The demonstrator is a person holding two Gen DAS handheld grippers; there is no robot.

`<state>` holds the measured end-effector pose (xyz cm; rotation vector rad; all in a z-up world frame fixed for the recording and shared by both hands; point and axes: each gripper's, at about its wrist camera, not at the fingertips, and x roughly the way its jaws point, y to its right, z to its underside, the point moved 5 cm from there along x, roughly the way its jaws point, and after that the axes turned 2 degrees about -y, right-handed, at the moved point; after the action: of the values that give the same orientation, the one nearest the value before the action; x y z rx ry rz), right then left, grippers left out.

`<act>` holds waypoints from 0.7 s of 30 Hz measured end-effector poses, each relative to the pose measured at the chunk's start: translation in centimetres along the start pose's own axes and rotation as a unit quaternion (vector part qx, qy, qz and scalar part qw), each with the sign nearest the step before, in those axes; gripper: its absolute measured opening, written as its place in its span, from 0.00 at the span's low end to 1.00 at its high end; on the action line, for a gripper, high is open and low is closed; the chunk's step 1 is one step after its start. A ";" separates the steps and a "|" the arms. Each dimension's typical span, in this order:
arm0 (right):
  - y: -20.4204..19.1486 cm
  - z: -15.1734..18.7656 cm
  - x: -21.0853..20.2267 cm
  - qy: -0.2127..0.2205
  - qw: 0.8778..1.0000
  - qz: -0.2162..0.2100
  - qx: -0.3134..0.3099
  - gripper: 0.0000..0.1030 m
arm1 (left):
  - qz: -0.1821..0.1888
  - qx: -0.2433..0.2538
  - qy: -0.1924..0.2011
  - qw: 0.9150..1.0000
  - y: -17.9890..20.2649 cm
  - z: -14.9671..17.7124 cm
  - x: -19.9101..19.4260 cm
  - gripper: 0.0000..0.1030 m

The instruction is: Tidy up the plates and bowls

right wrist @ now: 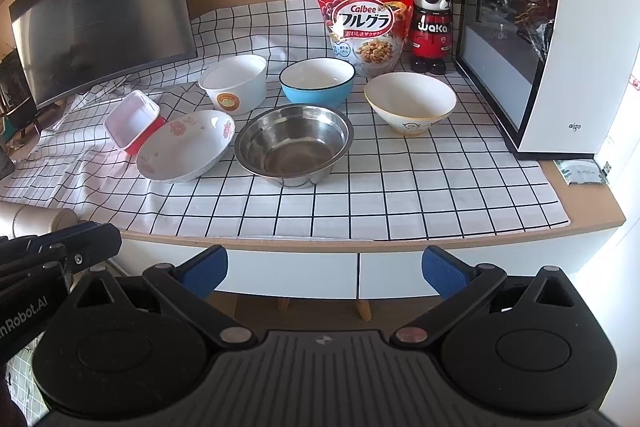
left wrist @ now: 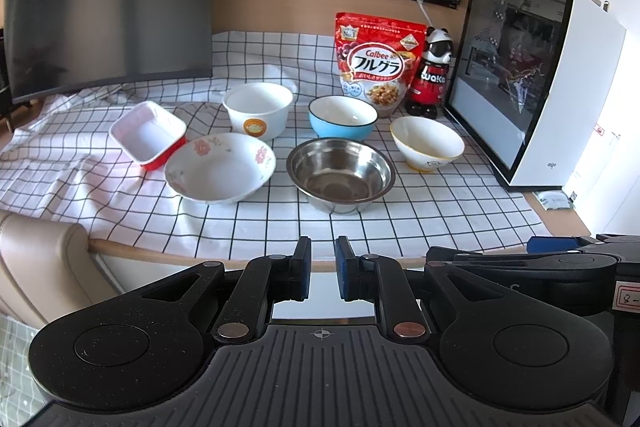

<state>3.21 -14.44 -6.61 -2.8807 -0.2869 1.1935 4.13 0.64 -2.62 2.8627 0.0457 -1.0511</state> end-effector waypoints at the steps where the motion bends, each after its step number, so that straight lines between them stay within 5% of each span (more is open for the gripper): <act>1: -0.1 -0.1 0.1 -0.001 1.000 0.000 0.000 1.00 | -0.001 -0.001 0.000 1.000 0.1 -0.1 0.0 0.15; 21: 0.9 -0.4 0.4 -0.002 1.000 0.001 0.008 1.00 | 0.003 0.006 -0.009 1.000 1.0 -0.3 0.8 0.15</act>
<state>3.94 -15.26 -6.66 -2.8664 -0.2737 1.1977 5.00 -0.38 -2.81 2.8617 0.0305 -1.0783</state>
